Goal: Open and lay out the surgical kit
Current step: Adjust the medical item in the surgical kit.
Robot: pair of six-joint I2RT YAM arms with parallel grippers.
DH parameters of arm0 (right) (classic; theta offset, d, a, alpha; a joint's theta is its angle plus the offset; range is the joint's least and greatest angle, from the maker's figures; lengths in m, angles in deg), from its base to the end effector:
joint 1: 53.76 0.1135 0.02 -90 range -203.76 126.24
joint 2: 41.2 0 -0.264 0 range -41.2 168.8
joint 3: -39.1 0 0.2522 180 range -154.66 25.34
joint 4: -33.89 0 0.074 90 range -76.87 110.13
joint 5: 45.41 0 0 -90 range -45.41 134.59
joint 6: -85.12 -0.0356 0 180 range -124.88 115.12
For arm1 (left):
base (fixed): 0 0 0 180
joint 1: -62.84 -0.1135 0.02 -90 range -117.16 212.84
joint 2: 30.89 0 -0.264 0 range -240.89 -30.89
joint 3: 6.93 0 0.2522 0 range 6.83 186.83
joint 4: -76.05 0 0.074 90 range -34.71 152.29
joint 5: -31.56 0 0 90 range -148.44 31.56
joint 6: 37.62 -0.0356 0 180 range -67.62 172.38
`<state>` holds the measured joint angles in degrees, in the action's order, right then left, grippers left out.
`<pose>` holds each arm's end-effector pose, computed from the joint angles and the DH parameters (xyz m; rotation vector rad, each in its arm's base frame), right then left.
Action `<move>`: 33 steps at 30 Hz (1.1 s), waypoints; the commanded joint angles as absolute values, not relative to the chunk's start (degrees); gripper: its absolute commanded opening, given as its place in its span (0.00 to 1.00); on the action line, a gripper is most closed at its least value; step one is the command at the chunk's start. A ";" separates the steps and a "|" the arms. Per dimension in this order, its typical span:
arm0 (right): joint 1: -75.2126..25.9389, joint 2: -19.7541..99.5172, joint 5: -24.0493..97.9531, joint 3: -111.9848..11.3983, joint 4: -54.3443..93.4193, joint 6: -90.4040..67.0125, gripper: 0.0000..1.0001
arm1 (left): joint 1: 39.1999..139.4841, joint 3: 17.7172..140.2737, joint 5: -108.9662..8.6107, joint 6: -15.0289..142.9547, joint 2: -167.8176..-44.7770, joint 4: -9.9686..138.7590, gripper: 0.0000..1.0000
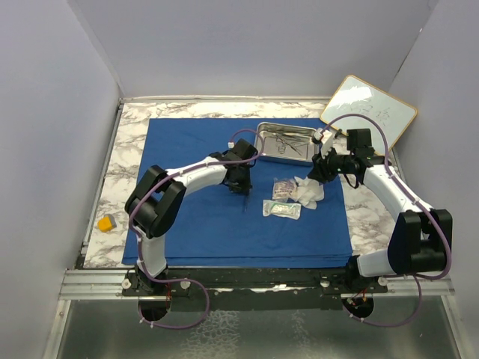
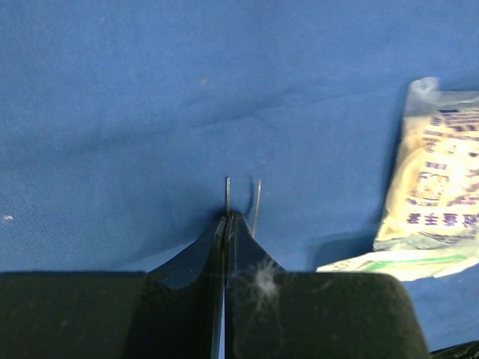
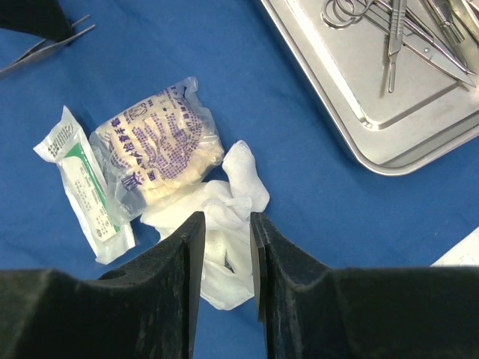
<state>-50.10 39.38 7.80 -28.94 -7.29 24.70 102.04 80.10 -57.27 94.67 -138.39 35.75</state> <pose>0.2817 0.0394 0.2365 -0.9097 2.1600 0.5839 0.3011 -0.2465 0.1814 -0.0663 2.7264 -0.4853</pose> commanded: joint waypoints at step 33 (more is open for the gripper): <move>-50.42 40.17 6.80 -30.37 -7.30 24.30 0.31 | 102.82 70.27 -58.30 103.85 -137.35 41.64 0.07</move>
<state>-50.12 39.55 7.75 -28.94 -7.29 24.70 101.72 71.36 -57.53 105.18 -136.41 45.34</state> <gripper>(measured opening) 0.310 0.049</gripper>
